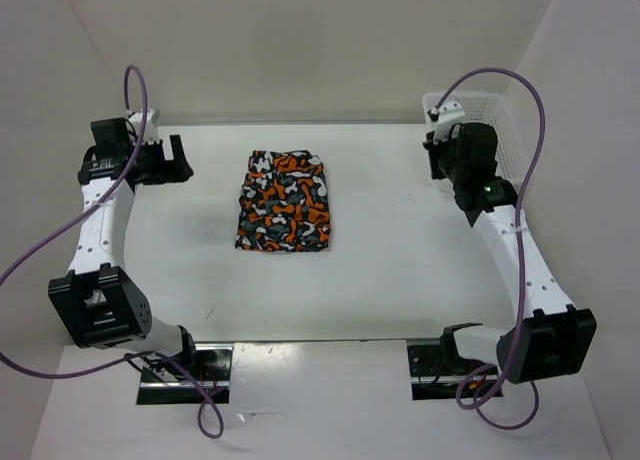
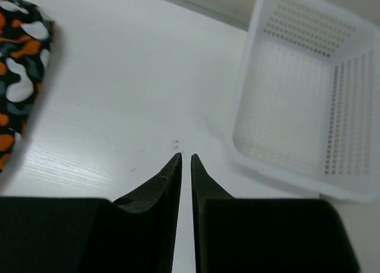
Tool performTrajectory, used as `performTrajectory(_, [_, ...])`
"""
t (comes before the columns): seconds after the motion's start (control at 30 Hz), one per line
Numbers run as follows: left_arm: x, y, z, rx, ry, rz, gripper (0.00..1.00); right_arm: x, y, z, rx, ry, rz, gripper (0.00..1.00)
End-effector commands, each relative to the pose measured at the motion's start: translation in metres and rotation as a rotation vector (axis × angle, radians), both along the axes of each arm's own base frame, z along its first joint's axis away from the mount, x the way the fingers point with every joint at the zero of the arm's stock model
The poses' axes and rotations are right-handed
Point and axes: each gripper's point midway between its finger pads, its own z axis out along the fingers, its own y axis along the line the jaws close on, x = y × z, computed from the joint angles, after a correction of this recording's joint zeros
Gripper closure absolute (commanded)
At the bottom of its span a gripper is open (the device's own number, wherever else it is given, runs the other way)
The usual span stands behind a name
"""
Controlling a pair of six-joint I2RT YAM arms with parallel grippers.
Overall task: Fold and stack the shorts
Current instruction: Fold the shorts
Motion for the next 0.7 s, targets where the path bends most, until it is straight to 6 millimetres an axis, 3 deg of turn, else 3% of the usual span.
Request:
performTrajectory(0.0, [-0.01, 0.049, -0.01, 0.207, 0.011, 0.226, 0.0, -0.008, -0.027, -0.015, -0.023, 0.013, -0.059, 0.84])
performTrajectory(0.07, [-0.021, 0.056, -0.022, 0.236, 0.046, 0.263, 0.0, -0.017, -0.03, -0.019, -0.019, 0.009, -0.061, 0.84])
performTrajectory(0.2, [-0.033, 0.05, -0.039, 0.209, 0.082, 0.242, 0.0, -0.025, -0.031, -0.032, -0.011, 0.024, -0.065, 0.83])
performTrajectory(0.33, [-0.033, 0.048, -0.031, 0.207, 0.044, 0.238, 0.0, -0.032, -0.029, -0.024, -0.005, -0.002, -0.057, 0.82])
performTrajectory(0.4, [-0.035, 0.049, -0.035, 0.211, 0.056, 0.244, 0.0, -0.038, -0.03, -0.035, -0.008, 0.03, -0.057, 0.82])
performTrajectory(0.67, [-0.04, 0.049, -0.036, 0.205, 0.054, 0.245, 0.0, -0.05, -0.028, -0.047, -0.022, 0.054, -0.032, 0.82])
